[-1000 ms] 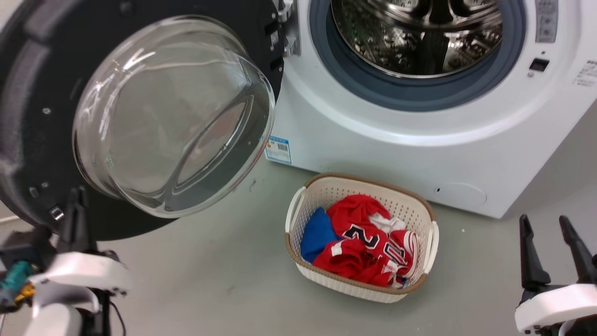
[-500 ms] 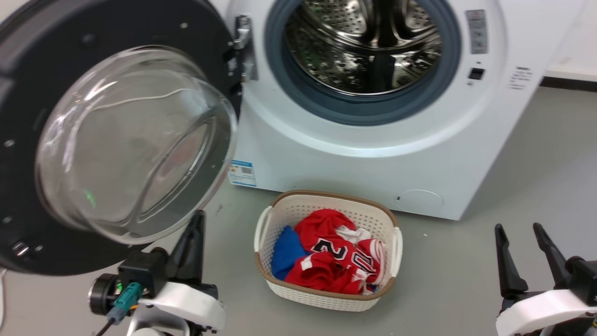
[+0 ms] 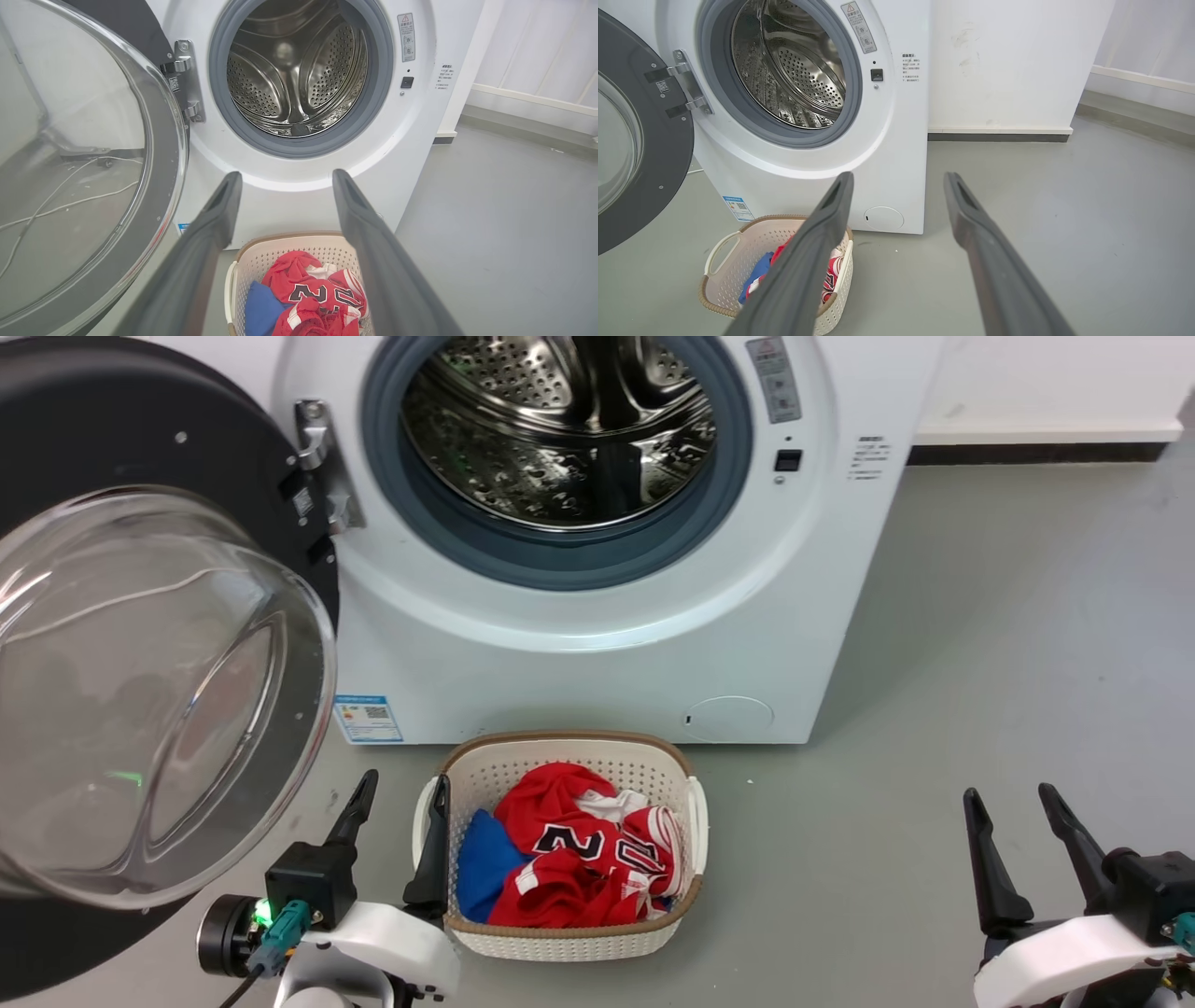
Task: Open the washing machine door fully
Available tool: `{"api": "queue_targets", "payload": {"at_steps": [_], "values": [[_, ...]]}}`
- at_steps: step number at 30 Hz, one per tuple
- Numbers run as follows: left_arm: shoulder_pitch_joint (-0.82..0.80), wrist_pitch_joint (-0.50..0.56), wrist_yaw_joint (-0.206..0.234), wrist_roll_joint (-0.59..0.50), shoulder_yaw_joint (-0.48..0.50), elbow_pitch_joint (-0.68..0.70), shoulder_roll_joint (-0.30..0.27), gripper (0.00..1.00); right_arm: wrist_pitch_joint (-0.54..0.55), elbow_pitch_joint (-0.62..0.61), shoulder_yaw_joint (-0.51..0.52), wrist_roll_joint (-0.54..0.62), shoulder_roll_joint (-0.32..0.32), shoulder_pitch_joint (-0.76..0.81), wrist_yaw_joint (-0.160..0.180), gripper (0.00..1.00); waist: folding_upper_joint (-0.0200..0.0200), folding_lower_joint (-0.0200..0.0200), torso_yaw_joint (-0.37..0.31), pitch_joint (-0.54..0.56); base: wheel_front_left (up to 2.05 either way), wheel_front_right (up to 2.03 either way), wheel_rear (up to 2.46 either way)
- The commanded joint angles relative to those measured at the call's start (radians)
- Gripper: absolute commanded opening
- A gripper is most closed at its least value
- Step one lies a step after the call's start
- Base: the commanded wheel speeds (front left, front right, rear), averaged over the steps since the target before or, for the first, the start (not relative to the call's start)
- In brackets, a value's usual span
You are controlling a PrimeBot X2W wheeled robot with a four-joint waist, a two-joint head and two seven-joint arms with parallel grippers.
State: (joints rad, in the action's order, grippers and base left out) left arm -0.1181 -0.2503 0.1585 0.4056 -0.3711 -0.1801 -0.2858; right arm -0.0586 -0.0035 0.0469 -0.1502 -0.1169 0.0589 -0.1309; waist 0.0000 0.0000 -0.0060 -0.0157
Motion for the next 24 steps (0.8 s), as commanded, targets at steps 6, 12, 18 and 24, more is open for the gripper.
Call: {"api": "queue_targets", "payload": {"at_steps": [6, 12, 18, 24], "values": [[-0.015, -0.011, -0.014, 0.013, 0.027, -0.034, 0.013, 1.0, -0.011, 0.005, -0.006, -0.006, 0.002, -0.008, 0.0, 1.0, 0.0, 0.0, -0.025, 0.009, 0.0, 0.0, 0.0], [-0.019, -0.014, -0.012, 0.011, 0.041, -0.051, 0.017, 1.0, -0.017, 0.009, -0.013, -0.008, 0.0, -0.01, 0.0, 1.0, 0.0, 0.0, -0.026, 0.009, 0.0, 0.0, 0.0], [-0.01, -0.016, -0.01, 0.011, 0.051, -0.061, 0.023, 1.0, -0.021, 0.013, -0.028, -0.011, -0.009, -0.022, 0.0, 1.0, 0.0, 0.0, -0.02, 0.007, 0.0, 0.0, 0.0], [-0.005, -0.016, -0.009, 0.003, 0.062, -0.057, 0.023, 1.0, -0.026, 0.018, -0.036, -0.016, -0.018, -0.023, 0.0, 1.0, 0.0, 0.0, -0.012, 0.004, 0.0, 0.0, 0.0]]}}
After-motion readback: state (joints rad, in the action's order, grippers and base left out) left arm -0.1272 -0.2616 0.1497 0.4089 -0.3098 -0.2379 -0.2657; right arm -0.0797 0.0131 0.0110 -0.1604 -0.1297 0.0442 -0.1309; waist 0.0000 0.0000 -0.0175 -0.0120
